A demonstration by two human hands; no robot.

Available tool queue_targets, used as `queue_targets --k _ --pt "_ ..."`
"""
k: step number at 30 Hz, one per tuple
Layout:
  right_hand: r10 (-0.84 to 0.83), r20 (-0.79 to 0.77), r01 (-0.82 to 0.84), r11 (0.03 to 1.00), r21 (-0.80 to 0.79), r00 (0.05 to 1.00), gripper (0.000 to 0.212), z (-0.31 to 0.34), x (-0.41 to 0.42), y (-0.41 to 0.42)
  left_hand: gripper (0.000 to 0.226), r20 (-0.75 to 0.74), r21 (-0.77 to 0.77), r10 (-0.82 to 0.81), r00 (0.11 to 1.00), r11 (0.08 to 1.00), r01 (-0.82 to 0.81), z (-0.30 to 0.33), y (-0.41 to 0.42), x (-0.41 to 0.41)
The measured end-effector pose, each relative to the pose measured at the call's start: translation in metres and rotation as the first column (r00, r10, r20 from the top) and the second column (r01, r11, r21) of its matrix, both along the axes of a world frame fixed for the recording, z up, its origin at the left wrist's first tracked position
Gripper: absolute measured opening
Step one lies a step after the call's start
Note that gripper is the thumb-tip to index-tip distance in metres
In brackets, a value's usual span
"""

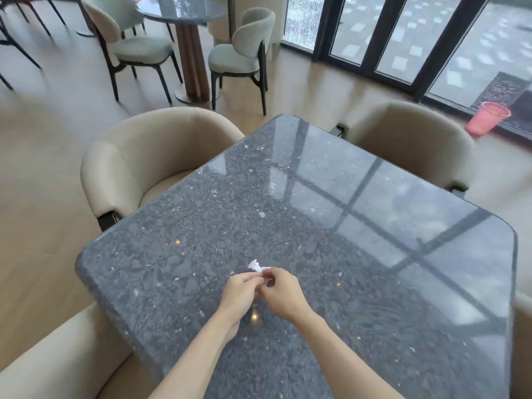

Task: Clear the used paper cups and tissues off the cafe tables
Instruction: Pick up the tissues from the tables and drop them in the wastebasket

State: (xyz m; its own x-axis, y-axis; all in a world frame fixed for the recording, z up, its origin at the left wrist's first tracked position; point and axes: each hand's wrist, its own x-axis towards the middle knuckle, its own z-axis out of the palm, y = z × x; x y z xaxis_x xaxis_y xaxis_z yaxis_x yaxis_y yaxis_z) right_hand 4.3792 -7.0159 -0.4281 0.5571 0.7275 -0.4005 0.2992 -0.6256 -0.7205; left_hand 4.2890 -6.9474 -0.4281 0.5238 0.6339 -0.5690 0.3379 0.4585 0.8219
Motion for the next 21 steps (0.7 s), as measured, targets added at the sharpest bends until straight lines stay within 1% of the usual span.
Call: queue_targets --k 2,4,7,8,10,11,14,16,18,20,21 --pt "-0.107 -0.002 0.107 0.993 0.052 0.994 0.022 0.014 0.004 -0.011 0.028 0.039 0.009 0.0 0.999 1.0 0.0 0.012 -0.004 0.002" --pt "-0.211 -0.016 0.211 0.97 0.121 0.977 0.028 0.03 0.013 -0.026 0.026 0.072 0.025 -0.001 0.997 1.0 -0.001 0.027 -0.009 0.009" --pt "-0.278 -0.06 0.284 0.93 0.234 0.959 0.034 0.062 0.03 -0.059 0.024 0.133 0.059 -0.048 0.99 0.997 0.04 0.062 -0.024 0.027" --pt "-0.28 -0.056 0.285 0.923 0.26 0.958 0.03 0.075 0.036 -0.072 0.021 0.155 0.073 -0.079 0.985 0.995 0.068 0.074 -0.032 0.035" --pt "-0.291 -0.046 0.291 0.909 0.299 0.956 0.014 0.101 0.047 -0.104 0.015 0.203 0.089 -0.15 0.968 0.987 0.134 0.099 -0.056 0.05" --pt "-0.307 -0.039 0.303 0.899 0.317 0.951 0.01 0.114 0.053 -0.123 0.012 0.228 0.097 -0.187 0.956 0.981 0.169 0.111 -0.072 0.058" --pt "-0.381 -0.016 0.361 0.859 0.363 0.924 0.014 0.145 0.07 -0.187 0.01 0.283 0.145 -0.292 0.914 0.955 0.26 0.146 -0.129 0.081" --pt "-0.438 -0.013 0.409 0.828 0.384 0.899 0.012 0.16 0.08 -0.236 0.011 0.29 0.186 -0.364 0.885 0.929 0.32 0.166 -0.173 0.095" --pt "-0.494 -0.004 0.452 0.793 0.409 0.869 0.01 0.172 0.09 -0.29 0.013 0.298 0.216 -0.43 0.852 0.9 0.379 0.187 -0.223 0.107" --pt "-0.544 -0.019 0.495 0.747 0.443 0.839 0.003 0.184 0.096 -0.35 0.012 0.336 0.23 -0.482 0.809 0.875 0.425 0.205 -0.277 0.117" --pt "-0.571 -0.021 0.514 0.722 0.463 0.821 0.005 0.19 0.098 -0.381 0.012 0.348 0.243 -0.513 0.784 0.858 0.453 0.213 -0.304 0.121"
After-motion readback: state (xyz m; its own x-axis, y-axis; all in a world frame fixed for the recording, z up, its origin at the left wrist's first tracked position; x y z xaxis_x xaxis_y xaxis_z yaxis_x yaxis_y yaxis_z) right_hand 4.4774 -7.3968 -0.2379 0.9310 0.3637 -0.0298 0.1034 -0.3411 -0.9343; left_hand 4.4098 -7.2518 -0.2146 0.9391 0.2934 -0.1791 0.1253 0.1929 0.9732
